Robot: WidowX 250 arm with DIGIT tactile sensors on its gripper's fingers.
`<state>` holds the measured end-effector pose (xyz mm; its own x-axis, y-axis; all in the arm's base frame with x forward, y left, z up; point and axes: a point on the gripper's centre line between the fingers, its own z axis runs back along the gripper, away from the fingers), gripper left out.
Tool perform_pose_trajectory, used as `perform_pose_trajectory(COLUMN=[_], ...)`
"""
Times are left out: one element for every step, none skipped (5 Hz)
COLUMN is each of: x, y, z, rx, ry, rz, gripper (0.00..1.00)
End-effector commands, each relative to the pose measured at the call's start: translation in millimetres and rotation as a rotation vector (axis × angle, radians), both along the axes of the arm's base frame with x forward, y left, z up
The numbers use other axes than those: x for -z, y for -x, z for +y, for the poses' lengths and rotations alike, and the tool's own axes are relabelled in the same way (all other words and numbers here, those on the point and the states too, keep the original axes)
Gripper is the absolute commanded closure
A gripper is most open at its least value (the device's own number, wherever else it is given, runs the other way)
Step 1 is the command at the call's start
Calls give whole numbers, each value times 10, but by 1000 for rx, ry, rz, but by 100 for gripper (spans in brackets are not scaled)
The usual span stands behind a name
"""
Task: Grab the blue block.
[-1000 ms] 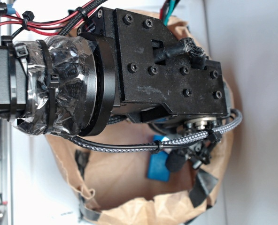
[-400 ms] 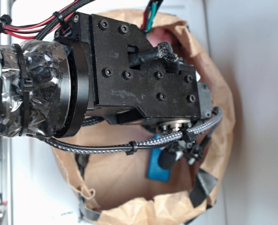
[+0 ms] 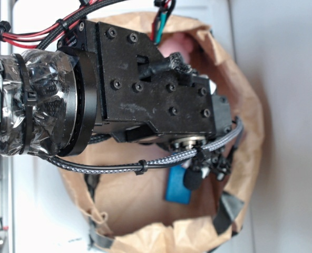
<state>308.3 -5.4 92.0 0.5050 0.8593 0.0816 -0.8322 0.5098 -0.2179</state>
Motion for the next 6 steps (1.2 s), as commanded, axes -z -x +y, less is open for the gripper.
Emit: perform_pose_trajectory(x=[-220,-190,-194,-175,-99,-11], y=[-53,-67,-89,-120,-166,-253], z=[-117,-173,-308,-386,-476,-359], rx=[-75,-79,-63,-63,-44,-85], ry=[18,17,15,13,-13,-27], rz=[-94,-92,-94,-91,-98,-83], gripper=[0,0,0,0,0,0])
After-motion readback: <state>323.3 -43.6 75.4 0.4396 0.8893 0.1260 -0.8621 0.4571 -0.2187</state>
